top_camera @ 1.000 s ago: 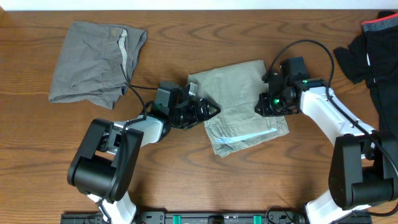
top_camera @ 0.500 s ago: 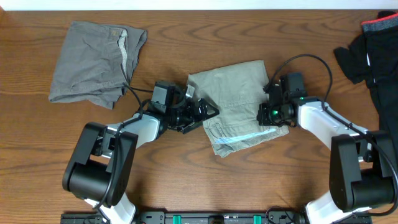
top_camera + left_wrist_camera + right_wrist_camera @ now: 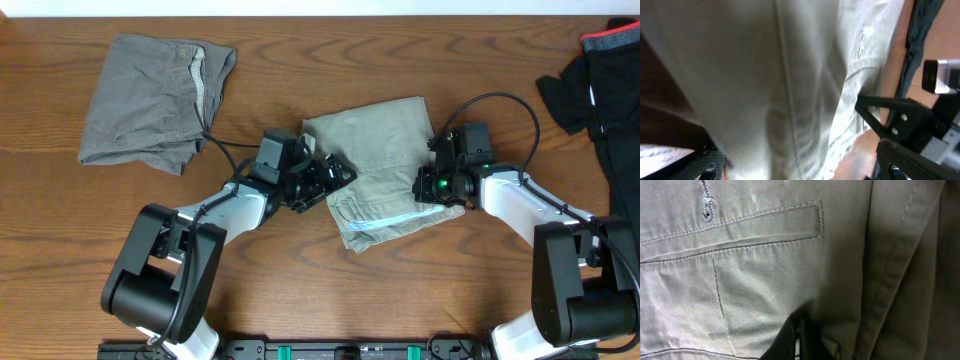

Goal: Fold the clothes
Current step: 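Grip the khaki shorts' left and right edges with both grippers, pressing inward, then lift the khaki shorts with the left gripper toward the grey shorts, then lay the khaki shorts on top of the grey shorts with the left gripper, then press the stacked shorts' left side down with the left gripper, then smooth the top of the stacked shorts with the left gripper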

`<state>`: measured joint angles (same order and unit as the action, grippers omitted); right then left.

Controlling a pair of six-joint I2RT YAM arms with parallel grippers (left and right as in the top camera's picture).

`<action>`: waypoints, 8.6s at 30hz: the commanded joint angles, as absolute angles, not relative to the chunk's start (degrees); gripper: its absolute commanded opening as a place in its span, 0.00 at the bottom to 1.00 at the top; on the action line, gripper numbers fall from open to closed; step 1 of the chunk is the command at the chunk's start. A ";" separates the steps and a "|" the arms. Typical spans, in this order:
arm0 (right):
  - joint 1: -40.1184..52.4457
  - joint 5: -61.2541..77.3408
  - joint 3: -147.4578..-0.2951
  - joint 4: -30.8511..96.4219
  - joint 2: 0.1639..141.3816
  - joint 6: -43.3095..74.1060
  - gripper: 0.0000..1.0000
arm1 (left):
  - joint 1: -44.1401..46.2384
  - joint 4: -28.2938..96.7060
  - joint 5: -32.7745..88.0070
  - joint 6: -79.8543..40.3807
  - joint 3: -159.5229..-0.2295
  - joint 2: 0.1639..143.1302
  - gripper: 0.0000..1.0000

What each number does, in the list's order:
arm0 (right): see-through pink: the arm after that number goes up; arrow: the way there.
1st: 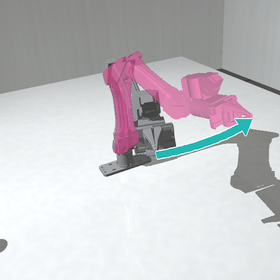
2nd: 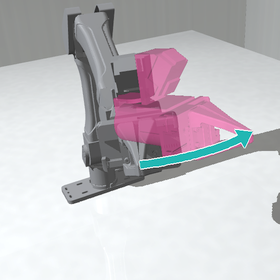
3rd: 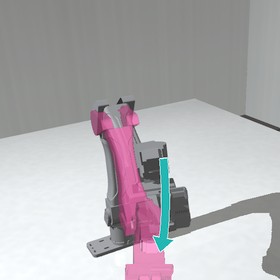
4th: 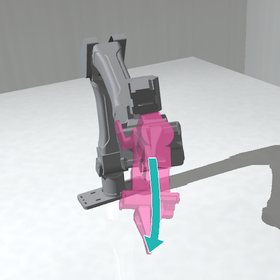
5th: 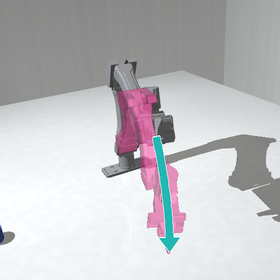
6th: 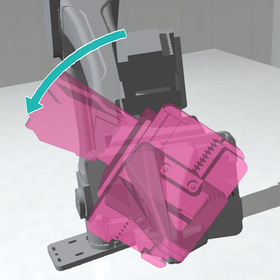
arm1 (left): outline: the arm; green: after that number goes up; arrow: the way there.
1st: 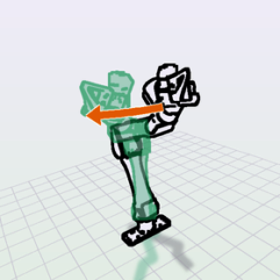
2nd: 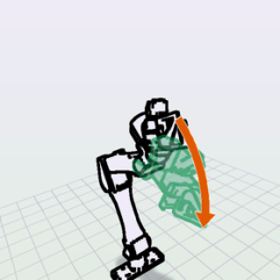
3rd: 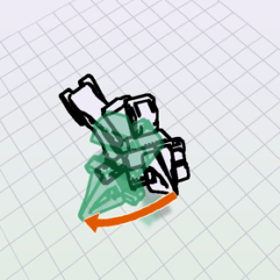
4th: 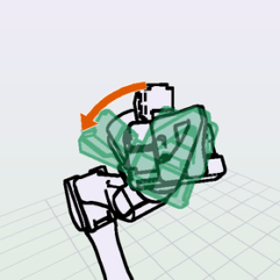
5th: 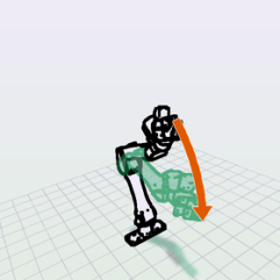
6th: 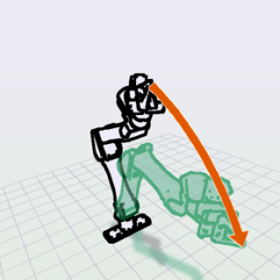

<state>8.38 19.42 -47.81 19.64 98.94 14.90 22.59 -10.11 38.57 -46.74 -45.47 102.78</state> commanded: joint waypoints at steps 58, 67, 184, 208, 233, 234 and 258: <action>7.94 23.27 -65.84 43.38 71.90 6.83 0.01 | -25.17 -43.42 44.16 -45.91 -66.17 99.20 0.06; 8.32 24.69 -65.84 44.18 71.90 7.25 0.01 | -28.25 -50.72 42.96 -50.24 -72.95 107.33 0.06; 9.78 18.17 -65.84 40.93 72.01 6.13 0.01 | -20.10 39.77 27.75 -7.22 -84.95 95.66 0.16; 9.82 18.87 -65.82 41.17 78.48 10.26 0.01 | -11.16 33.76 18.72 25.45 -82.83 119.94 0.06; 9.82 18.22 -65.84 37.95 78.43 10.02 0.02 | -11.16 20.23 18.76 3.77 -83.48 117.03 0.41; 9.82 18.26 -65.84 37.12 78.35 10.33 0.03 | -11.16 21.56 18.74 3.88 -83.48 113.36 0.42; 9.78 15.86 -65.89 24.47 63.61 -2.24 0.99 | -11.18 56.99 10.85 3.99 -83.48 55.11 0.98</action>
<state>9.30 17.43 -65.82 23.07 64.49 -0.38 -11.09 55.86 12.36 4.25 -83.59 57.14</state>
